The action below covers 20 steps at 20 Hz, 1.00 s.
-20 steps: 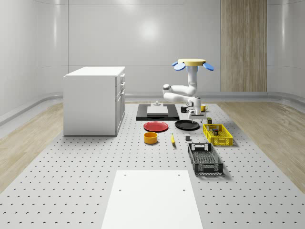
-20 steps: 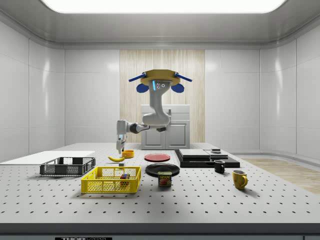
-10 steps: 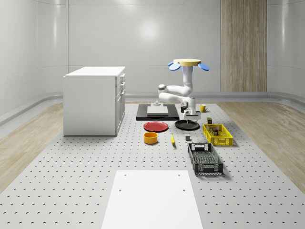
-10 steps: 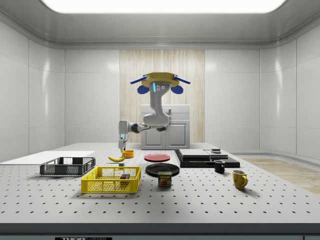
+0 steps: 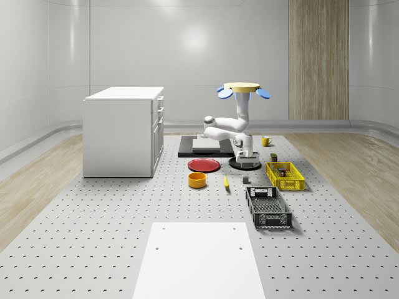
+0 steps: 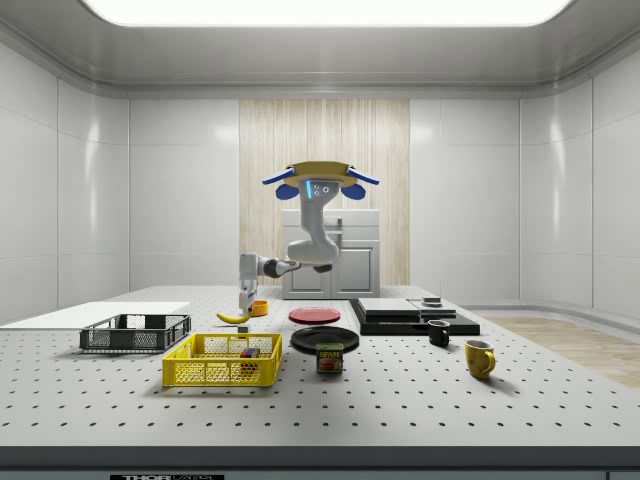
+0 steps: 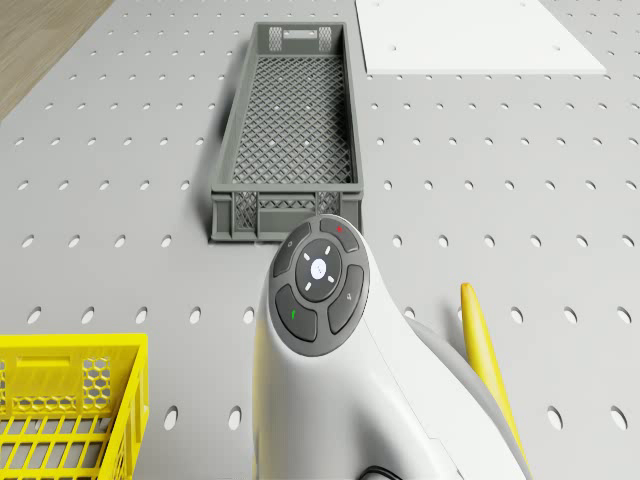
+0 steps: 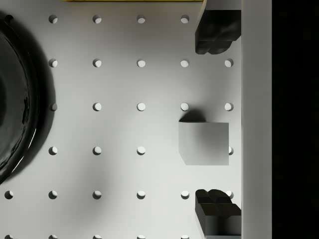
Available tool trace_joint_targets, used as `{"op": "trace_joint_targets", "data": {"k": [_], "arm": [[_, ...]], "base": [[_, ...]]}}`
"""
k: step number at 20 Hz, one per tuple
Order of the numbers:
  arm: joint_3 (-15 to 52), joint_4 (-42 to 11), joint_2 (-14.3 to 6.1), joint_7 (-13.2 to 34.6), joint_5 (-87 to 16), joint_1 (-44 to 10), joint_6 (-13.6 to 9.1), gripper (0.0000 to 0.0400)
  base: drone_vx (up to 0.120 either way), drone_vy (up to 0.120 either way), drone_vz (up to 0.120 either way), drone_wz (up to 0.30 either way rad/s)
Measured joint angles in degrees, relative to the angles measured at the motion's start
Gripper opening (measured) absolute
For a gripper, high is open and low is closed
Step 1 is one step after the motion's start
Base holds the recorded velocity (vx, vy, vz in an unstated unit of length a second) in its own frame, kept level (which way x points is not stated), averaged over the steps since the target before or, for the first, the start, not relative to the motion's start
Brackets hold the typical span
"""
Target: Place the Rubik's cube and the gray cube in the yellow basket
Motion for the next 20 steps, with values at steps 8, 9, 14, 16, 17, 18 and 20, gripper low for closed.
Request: {"op": "trace_joint_targets", "data": {"k": [8, 9, 14, 16, 17, 18, 20], "arm": [[0.00, 0.00, 0.00, 0.00, 0.00, 0.00, 0.00, 0.0400], [0.00, 0.00, 0.00, 0.00, 0.00, 0.00, 0.00, 0.0400], [-0.35, 0.09, -0.02, 0.00, -0.33, -0.06, 0.15, 0.0400], [-1.34, 0.37, -0.05, 0.00, -1.25, -0.23, 0.53, 0.0400], [-1.98, 0.56, -0.06, -0.01, -1.85, -0.34, 0.78, 0.0400], [-2.64, 0.76, -0.06, -0.01, -2.48, -0.46, 1.04, 0.0400], [-3.60, 1.27, 0.05, 0.00, -3.39, -0.85, 1.39, 0.0400]], "base": [[0.045, -0.050, -0.100, 0.000], [0.080, 0.000, 0.000, 0.000], [0.016, 0.000, 0.000, 0.000], [0.000, 0.000, 0.000, 0.000], [0.000, 0.000, 0.000, 0.000], [0.000, 0.000, 0.000, 0.000], [0.000, 0.000, 0.000, 0.000]]}}
